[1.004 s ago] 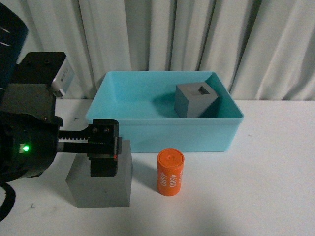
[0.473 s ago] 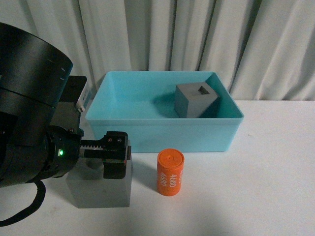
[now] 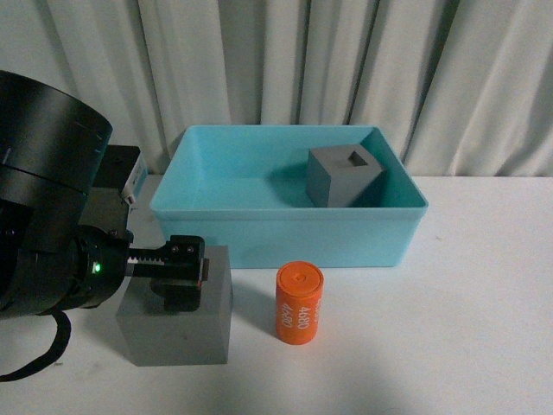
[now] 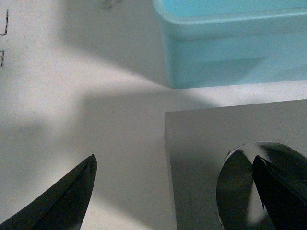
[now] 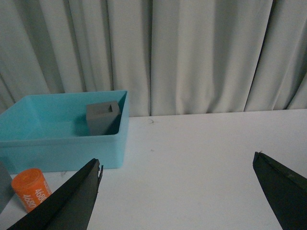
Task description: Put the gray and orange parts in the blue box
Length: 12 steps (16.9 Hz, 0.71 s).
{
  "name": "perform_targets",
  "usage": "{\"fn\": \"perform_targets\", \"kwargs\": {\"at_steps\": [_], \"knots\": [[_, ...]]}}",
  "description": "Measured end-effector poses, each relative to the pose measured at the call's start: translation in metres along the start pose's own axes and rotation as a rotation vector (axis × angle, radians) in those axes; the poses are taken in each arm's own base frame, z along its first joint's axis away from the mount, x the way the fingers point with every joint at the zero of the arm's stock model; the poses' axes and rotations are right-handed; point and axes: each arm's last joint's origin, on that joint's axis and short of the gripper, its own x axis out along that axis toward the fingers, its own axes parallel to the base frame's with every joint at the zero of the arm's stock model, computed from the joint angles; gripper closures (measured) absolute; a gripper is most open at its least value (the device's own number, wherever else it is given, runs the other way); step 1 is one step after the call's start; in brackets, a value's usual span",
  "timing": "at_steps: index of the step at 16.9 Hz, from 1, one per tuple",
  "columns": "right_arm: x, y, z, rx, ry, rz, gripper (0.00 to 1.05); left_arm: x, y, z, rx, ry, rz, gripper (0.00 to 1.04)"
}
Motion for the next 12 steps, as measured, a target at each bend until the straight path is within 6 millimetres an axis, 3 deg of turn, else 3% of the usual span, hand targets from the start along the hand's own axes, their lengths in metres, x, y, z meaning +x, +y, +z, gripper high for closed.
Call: {"fn": "perform_targets", "kwargs": {"at_steps": [3, 8, 9, 10, 12], "knots": [[0.0, 0.0, 0.0, 0.0, 0.0, 0.0, 0.06, 0.003, 0.001, -0.001, 0.008, -0.001, -0.008, 0.08], [0.0, 0.0, 0.0, 0.0, 0.0, 0.0, 0.06, 0.002, -0.004, -0.002, 0.019, 0.006, -0.044, 0.59], [0.0, 0.0, 0.0, 0.0, 0.0, 0.0, 0.06, 0.0, -0.006, -0.003, 0.022, 0.014, -0.043, 0.73], [0.0, 0.0, 0.0, 0.0, 0.0, 0.0, 0.06, -0.004, -0.006, -0.001, 0.016, 0.016, -0.056, 0.81], [0.0, 0.0, 0.0, 0.0, 0.0, 0.0, 0.06, -0.009, -0.005, -0.002, 0.006, 0.028, -0.058, 0.83]]}}
